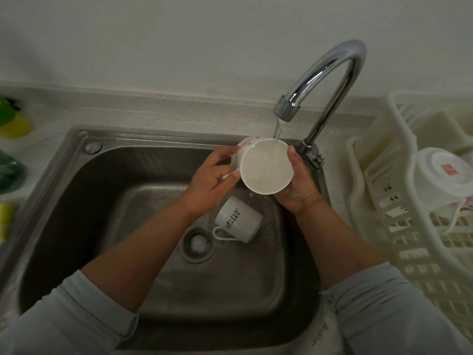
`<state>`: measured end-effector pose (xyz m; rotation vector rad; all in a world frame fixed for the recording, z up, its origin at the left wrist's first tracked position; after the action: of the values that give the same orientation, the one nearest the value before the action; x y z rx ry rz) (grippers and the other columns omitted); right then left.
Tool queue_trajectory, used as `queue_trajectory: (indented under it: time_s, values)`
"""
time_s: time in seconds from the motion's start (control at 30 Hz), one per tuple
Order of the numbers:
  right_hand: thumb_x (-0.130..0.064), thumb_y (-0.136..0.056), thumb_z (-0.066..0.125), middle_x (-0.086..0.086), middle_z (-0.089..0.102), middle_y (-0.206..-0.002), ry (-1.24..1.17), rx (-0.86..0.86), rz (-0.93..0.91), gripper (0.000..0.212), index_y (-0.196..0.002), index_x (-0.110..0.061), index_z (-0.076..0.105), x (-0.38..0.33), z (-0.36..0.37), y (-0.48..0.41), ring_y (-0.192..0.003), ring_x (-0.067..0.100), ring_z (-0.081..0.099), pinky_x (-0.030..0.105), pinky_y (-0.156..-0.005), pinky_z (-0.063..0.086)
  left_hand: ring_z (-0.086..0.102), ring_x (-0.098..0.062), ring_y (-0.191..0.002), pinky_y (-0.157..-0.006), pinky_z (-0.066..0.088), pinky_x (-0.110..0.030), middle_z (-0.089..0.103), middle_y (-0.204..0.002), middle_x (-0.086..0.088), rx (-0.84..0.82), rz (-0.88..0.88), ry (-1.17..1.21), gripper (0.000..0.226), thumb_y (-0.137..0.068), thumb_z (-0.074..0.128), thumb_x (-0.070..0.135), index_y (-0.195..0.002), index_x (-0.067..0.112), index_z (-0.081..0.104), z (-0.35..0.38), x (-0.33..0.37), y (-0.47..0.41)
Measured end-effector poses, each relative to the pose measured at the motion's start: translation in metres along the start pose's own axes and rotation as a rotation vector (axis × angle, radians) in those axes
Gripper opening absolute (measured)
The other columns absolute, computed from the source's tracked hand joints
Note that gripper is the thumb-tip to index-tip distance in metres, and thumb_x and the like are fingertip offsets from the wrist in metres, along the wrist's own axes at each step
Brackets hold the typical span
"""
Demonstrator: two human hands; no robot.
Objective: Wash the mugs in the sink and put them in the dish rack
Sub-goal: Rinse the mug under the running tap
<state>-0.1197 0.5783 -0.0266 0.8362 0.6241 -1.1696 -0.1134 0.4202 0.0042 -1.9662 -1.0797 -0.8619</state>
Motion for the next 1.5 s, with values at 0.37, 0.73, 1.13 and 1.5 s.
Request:
queue_trajectory:
  time_s: [0.37, 0.73, 1.13, 1.5]
  values:
    - [-0.046, -0.076, 0.063, 0.001, 0.053, -0.127, 0.406, 0.201, 0.166, 0.035, -0.109, -0.041, 0.053, -0.004, -0.020, 0.023, -0.110, 0.023, 0.053, 0.036, -0.070, 0.053, 0.066, -0.013, -0.096, -0.085, 0.053, -0.038, 0.063, -0.100, -0.003, -0.078, -0.519, 0.624, 0.022, -0.097, 0.044, 0.011, -0.084, 0.009, 0.061, 0.039, -0.036, 0.017]
    - [-0.056, -0.084, 0.048, 0.013, 0.051, -0.127, 0.144, 0.311, 0.665, 0.052, -0.127, -0.027, 0.048, 0.074, -0.025, 0.027, -0.107, 0.036, 0.050, 0.049, -0.075, 0.049, 0.069, -0.034, -0.082, -0.062, 0.056, -0.031, 0.062, -0.079, -0.004, -0.160, -0.897, 0.582, 0.025, -0.093, 0.051, 0.017, -0.076, 0.016, 0.069, 0.013, -0.060, 0.039]
    - [-0.056, -0.084, 0.042, 0.012, 0.050, -0.132, 0.068, 0.378, 0.556, 0.053, -0.129, -0.028, 0.049, 0.082, -0.041, 0.026, -0.118, 0.036, 0.047, 0.049, -0.079, 0.048, 0.069, -0.033, -0.088, -0.074, 0.051, -0.035, 0.065, -0.100, -0.012, -0.120, -0.908, 0.496, 0.018, -0.092, 0.052, 0.019, -0.094, 0.012, 0.068, 0.029, -0.056, 0.034]
    - [-0.055, -0.082, 0.045, 0.012, 0.049, -0.131, 0.095, 0.416, 0.587, 0.055, -0.128, -0.025, 0.048, 0.081, -0.042, 0.025, -0.116, 0.035, 0.047, 0.046, -0.076, 0.049, 0.070, -0.031, -0.086, -0.068, 0.049, -0.030, 0.066, -0.113, -0.013, -0.089, -0.961, 0.488, 0.025, -0.091, 0.050, 0.020, -0.104, 0.006, 0.066, 0.032, -0.058, 0.036]
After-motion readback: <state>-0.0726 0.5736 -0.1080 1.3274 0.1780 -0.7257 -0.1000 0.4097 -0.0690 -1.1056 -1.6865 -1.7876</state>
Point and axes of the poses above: each hand's wrist, its own y-axis away from the middle knuckle, its own z-axis out of the palm, x = y × z, the point moved 5 cm from there along -y, towards the middle knuckle
